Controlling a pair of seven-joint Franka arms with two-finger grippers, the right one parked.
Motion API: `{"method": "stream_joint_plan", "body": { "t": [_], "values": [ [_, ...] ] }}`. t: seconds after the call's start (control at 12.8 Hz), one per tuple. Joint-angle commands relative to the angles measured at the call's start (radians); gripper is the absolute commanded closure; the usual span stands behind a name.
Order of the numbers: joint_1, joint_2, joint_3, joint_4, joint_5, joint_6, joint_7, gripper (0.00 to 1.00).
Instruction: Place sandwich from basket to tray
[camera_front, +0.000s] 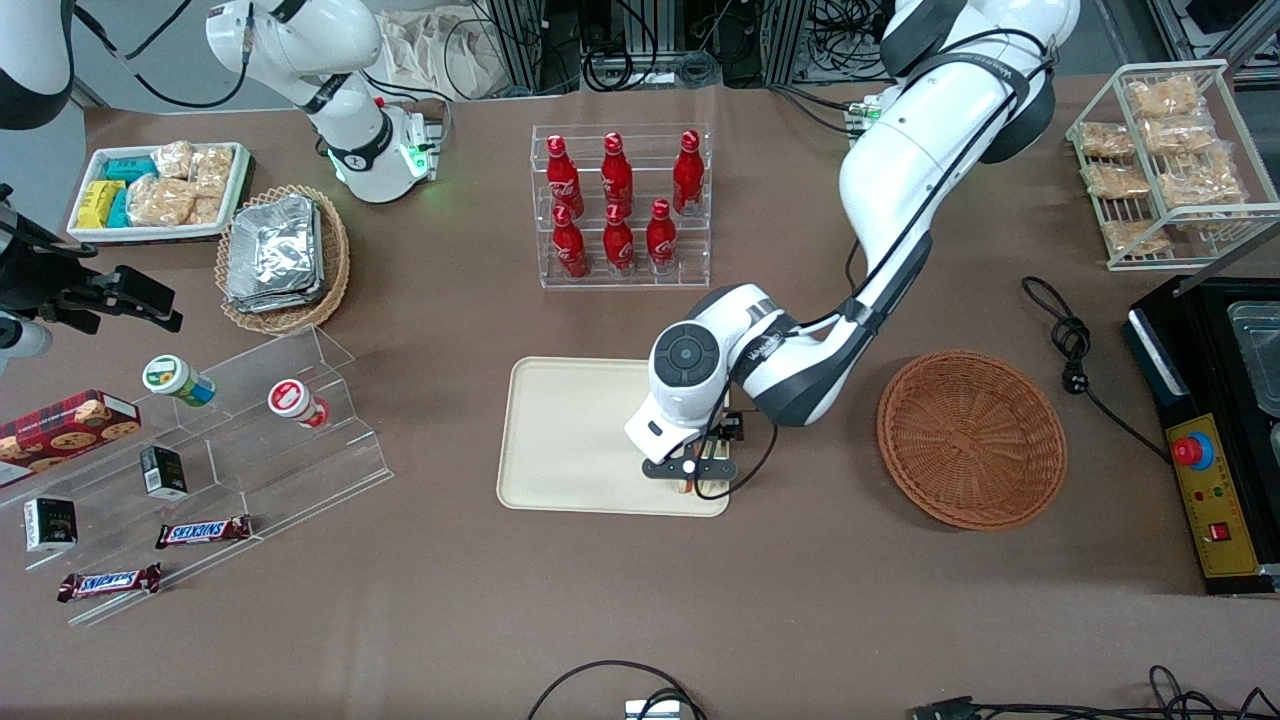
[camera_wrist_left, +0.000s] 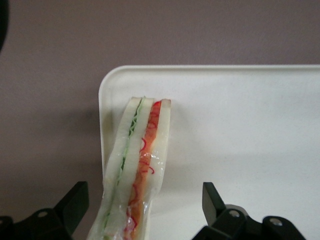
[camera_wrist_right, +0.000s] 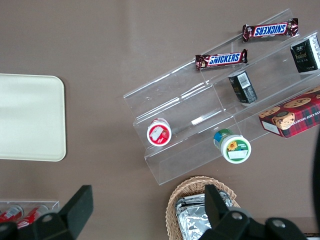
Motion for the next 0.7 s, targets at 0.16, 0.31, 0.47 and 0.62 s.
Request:
{"method": "stream_joint_plan", "body": {
  "t": [0.16,0.31,0.47,0.62],
  "values": [
    [0.163,-0.245,-0.037,-0.134,-0.053,-0.077,0.073,0.0],
    [0.268,-0.375,-0.054,-0.223,-0.108,-0.08,0.179,0.0],
    [0.36,-0.495,-0.054,-0.311,-0.16,-0.076,0.257,0.0],
    [0.443,-0.582,-0.054,-0.345,-0.242,-0.083,0.341,0.0]
  ]
}}
